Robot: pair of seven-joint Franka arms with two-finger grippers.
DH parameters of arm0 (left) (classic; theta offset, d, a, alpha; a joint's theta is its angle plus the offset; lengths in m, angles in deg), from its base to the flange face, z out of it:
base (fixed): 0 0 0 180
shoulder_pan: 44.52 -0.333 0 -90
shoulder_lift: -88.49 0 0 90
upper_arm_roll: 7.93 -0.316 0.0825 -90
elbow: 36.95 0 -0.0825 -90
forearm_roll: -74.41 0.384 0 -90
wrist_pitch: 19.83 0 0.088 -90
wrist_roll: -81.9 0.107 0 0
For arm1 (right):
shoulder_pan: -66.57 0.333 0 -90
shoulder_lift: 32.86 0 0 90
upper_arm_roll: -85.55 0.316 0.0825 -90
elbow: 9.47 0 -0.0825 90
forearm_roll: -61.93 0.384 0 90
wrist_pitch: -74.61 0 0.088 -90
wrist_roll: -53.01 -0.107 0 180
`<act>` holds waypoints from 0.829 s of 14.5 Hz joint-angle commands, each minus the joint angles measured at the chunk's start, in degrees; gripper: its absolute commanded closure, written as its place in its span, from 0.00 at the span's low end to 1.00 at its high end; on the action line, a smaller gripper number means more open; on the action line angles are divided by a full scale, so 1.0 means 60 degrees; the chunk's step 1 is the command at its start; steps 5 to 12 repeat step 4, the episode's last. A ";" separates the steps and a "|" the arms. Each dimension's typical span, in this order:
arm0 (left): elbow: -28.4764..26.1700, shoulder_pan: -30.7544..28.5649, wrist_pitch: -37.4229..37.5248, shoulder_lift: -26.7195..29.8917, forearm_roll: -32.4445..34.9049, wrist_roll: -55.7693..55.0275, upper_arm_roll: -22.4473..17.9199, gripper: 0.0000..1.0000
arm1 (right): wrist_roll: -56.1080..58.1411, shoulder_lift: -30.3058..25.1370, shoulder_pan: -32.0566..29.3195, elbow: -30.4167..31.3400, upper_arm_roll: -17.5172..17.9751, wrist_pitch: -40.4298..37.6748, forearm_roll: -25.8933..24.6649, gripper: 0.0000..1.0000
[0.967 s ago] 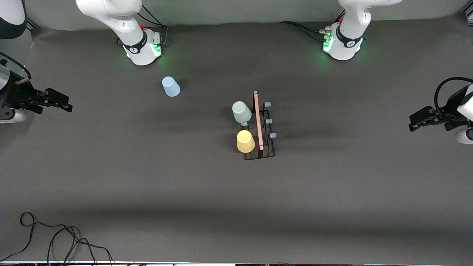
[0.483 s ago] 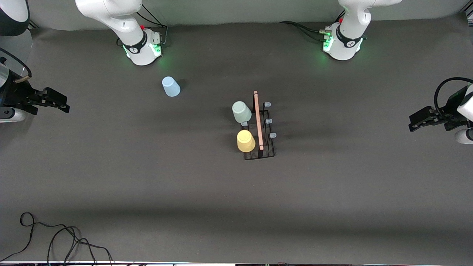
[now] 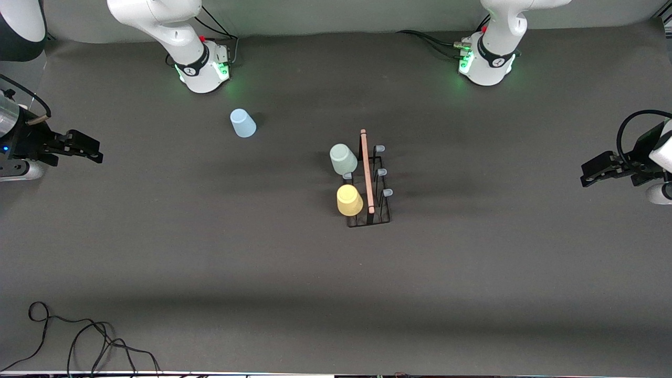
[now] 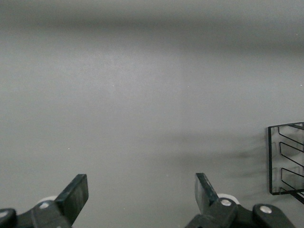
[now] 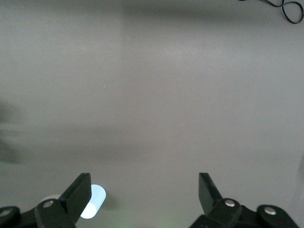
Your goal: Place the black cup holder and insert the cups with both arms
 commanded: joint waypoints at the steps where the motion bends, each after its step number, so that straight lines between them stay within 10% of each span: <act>1: 0.0054 0.0032 0.0042 0.0042 -0.0005 -0.0067 0.0007 0.00 | 0.0018 0.0099 0.0128 -0.0239 -0.0092 -0.0174 -0.0171 0.00; 12: 0.0054 0.0017 0.0042 0.0028 -0.0005 -0.0052 0.0007 0.00 | 0.0077 0.0099 0.0128 -0.0253 -0.0092 -0.0174 -0.0142 0.00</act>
